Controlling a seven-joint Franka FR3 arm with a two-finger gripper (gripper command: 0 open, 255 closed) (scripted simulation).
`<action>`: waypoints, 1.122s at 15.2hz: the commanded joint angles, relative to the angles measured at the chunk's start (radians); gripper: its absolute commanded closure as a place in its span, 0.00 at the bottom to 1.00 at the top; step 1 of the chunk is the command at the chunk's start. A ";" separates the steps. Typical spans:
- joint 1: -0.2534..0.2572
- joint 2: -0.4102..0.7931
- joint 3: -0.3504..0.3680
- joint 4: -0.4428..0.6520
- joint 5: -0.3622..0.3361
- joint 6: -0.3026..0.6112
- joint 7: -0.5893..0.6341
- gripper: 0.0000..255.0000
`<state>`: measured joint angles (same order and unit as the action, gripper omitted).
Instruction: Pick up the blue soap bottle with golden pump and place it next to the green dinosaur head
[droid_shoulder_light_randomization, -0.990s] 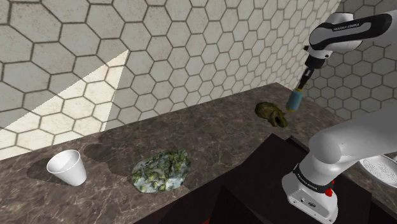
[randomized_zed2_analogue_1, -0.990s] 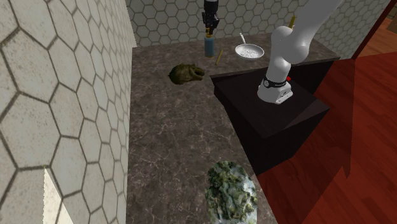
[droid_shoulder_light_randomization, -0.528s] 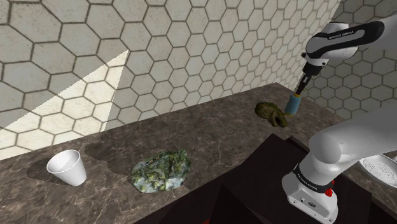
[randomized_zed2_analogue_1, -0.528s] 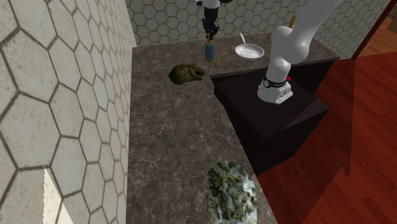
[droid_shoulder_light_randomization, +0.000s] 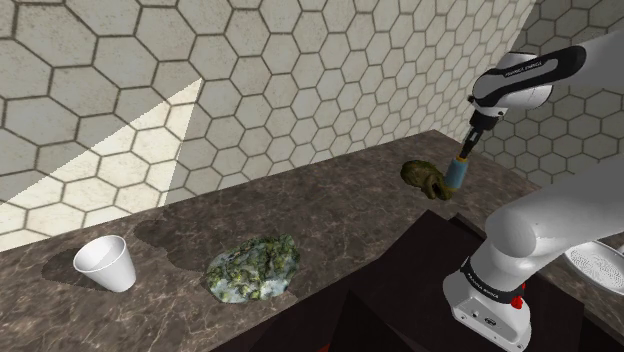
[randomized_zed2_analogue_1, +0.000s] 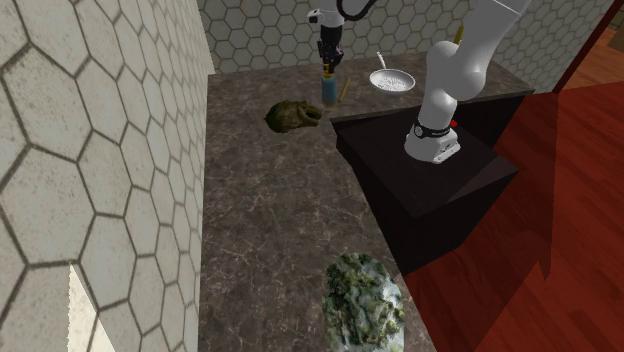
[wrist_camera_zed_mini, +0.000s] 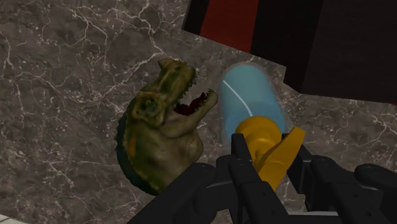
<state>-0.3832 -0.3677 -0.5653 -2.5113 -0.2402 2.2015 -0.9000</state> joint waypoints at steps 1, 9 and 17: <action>0.003 0.019 -0.007 -0.016 0.003 0.035 -0.002 1.00; 0.018 0.102 -0.040 -0.067 0.027 0.165 -0.026 1.00; 0.044 0.209 -0.074 -0.105 0.084 0.300 -0.071 1.00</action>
<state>-0.3448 -0.1735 -0.6367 -2.6139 -0.1664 2.4852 -0.9661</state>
